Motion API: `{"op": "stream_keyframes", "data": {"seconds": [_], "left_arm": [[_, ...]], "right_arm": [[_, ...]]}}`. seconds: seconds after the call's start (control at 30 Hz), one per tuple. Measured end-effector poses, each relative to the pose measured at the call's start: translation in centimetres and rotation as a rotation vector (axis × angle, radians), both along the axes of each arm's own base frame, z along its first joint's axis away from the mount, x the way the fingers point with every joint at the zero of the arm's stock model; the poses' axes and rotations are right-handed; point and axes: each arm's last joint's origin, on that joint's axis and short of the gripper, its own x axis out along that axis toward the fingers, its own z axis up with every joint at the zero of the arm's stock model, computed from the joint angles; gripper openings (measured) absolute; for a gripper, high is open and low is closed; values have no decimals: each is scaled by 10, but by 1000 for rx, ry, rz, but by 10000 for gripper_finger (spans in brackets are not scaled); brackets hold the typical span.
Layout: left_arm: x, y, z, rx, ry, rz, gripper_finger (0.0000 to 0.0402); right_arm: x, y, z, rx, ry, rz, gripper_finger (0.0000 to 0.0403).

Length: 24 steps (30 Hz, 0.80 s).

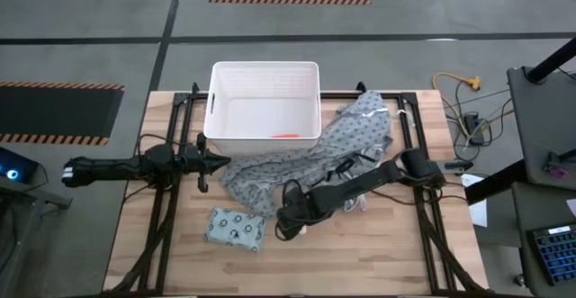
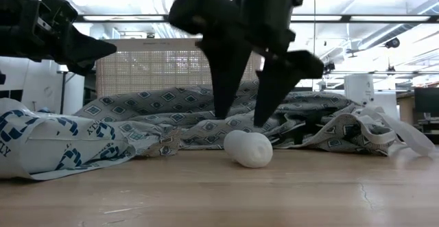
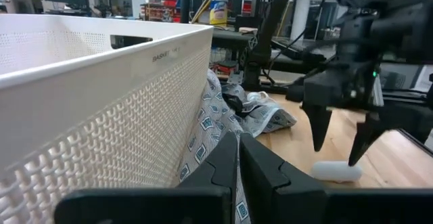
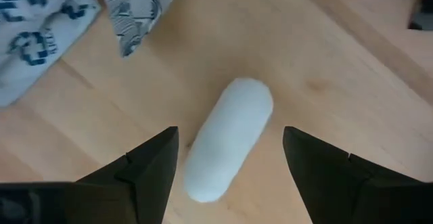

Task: Pick & place medical supplies in basket/bin
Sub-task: Put the white bandage into the white bin

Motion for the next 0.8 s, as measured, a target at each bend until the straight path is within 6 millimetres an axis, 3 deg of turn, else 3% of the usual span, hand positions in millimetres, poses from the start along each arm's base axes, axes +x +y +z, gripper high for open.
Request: {"op": "stream_keyframes", "data": {"seconds": [0.37, 0.8], "left_arm": [[0, 0, 0, 0, 5, 0, 0], [0, 0, 0, 0, 6, 0, 0]], "right_arm": [[0, 0, -15, 1, 33, -21, 248], [-5, -1, -23, 7, 70, -7, 144]]}}
